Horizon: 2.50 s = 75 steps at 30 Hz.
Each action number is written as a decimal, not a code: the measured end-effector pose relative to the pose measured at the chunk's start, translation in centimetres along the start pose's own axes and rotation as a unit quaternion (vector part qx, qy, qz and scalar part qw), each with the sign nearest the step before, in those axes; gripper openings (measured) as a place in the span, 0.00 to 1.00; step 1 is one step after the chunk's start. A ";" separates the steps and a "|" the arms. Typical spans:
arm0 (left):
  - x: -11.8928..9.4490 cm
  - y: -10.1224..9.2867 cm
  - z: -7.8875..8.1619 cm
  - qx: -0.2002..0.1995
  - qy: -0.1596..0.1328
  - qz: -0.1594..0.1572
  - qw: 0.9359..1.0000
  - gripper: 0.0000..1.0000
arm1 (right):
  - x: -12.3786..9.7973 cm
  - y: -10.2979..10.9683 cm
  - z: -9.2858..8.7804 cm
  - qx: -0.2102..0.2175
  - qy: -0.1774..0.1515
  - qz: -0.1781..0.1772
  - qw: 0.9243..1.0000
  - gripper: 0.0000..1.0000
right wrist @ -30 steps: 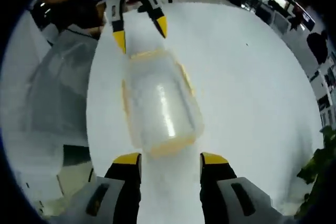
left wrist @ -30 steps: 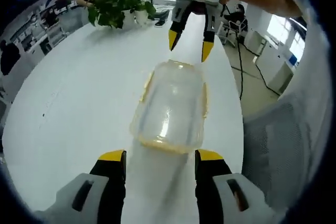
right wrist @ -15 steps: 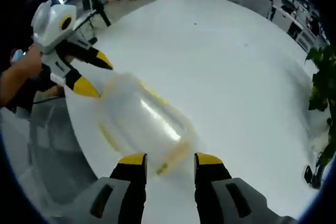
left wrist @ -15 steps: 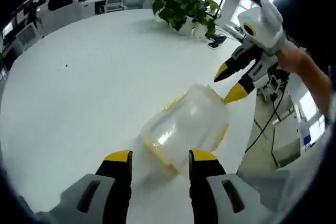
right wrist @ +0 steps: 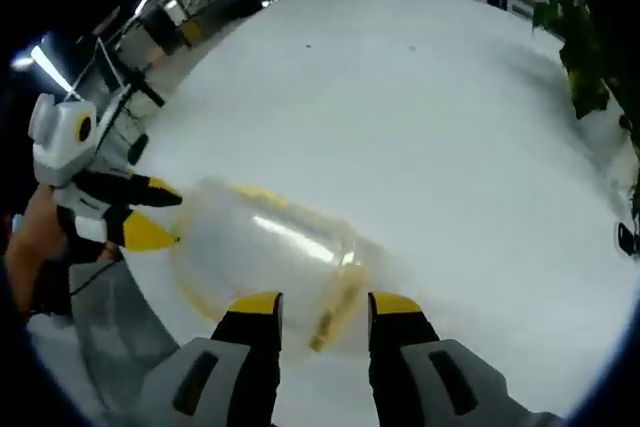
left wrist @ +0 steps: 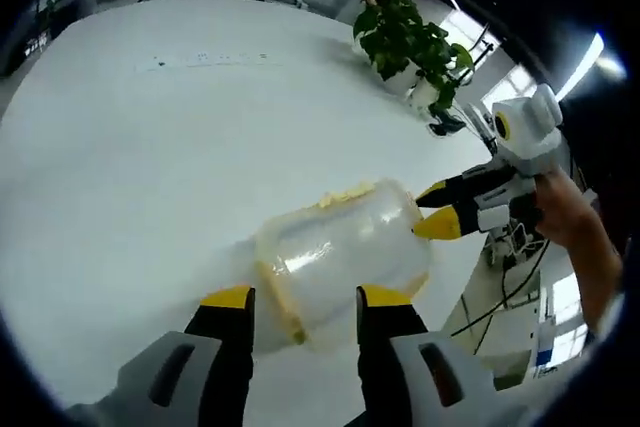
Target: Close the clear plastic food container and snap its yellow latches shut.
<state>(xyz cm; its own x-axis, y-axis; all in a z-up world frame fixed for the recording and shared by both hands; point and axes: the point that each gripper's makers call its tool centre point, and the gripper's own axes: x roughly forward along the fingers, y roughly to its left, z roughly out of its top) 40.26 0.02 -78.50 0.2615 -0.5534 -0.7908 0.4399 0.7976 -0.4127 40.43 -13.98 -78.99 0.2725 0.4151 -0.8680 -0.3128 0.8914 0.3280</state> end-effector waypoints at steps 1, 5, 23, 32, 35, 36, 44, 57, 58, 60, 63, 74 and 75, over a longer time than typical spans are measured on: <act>0.2 -0.1 -0.2 0.003 0.003 0.001 1.000 0.37 | 0.1 -0.1 0.0 -0.001 0.000 0.003 1.000 0.32; 0.5 0.3 -0.6 0.006 0.009 0.008 1.000 0.34 | 0.1 0.1 0.0 0.003 0.004 0.008 1.000 0.30; 2.0 0.1 -0.5 0.006 0.004 0.008 1.000 0.28 | 1.0 0.2 -0.3 0.002 0.031 -0.007 1.000 0.24; 1.7 0.4 -0.1 0.025 0.003 -0.003 1.000 0.32 | 1.2 0.4 0.7 -0.006 0.017 -0.021 1.000 0.34; 1.5 0.5 0.0 0.031 0.003 -0.005 1.000 0.33 | 1.2 0.2 1.0 -0.017 0.018 -0.020 1.000 0.36; 1.4 0.6 -0.1 0.028 0.002 -0.007 1.000 0.33 | 1.3 0.1 1.3 -0.020 0.018 -0.019 0.999 0.36; 0.3 1.0 0.0 0.025 -0.002 -0.013 1.000 0.33 | 0.7 0.6 0.4 -0.074 0.042 -0.007 0.996 0.35; -1.5 1.2 -0.3 0.112 0.025 -0.019 0.993 0.39 | -0.5 1.0 -0.4 -0.189 0.074 -0.003 0.979 0.38; -1.6 1.2 -0.3 0.121 0.027 -0.020 0.992 0.38 | -0.6 0.8 -0.3 -0.201 0.073 -0.011 0.977 0.38; -1.8 1.3 -0.7 0.139 0.035 -0.023 0.989 0.36 | -0.9 0.5 -0.4 -0.230 0.080 -0.019 0.970 0.39; -1.9 1.4 -1.1 0.156 0.042 -0.023 0.987 0.37 | -1.0 0.6 -0.7 -0.245 0.086 -0.018 0.966 0.39; -2.5 2.2 -0.3 0.248 0.053 -0.013 0.967 0.36 | -1.4 0.2 -0.8 -0.320 0.112 -0.019 0.941 0.38; -2.6 2.1 -0.2 0.258 0.057 -0.015 0.964 0.36 | -1.4 0.3 -0.8 -0.328 0.113 -0.018 0.938 0.38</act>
<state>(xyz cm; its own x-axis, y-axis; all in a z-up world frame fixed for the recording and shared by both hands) 40.31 3.20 -77.47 0.1583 -0.5205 -0.8391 0.8220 0.5402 -0.1800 39.24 -14.44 -77.96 0.1165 0.2710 -0.9555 -0.8193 0.5700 0.0618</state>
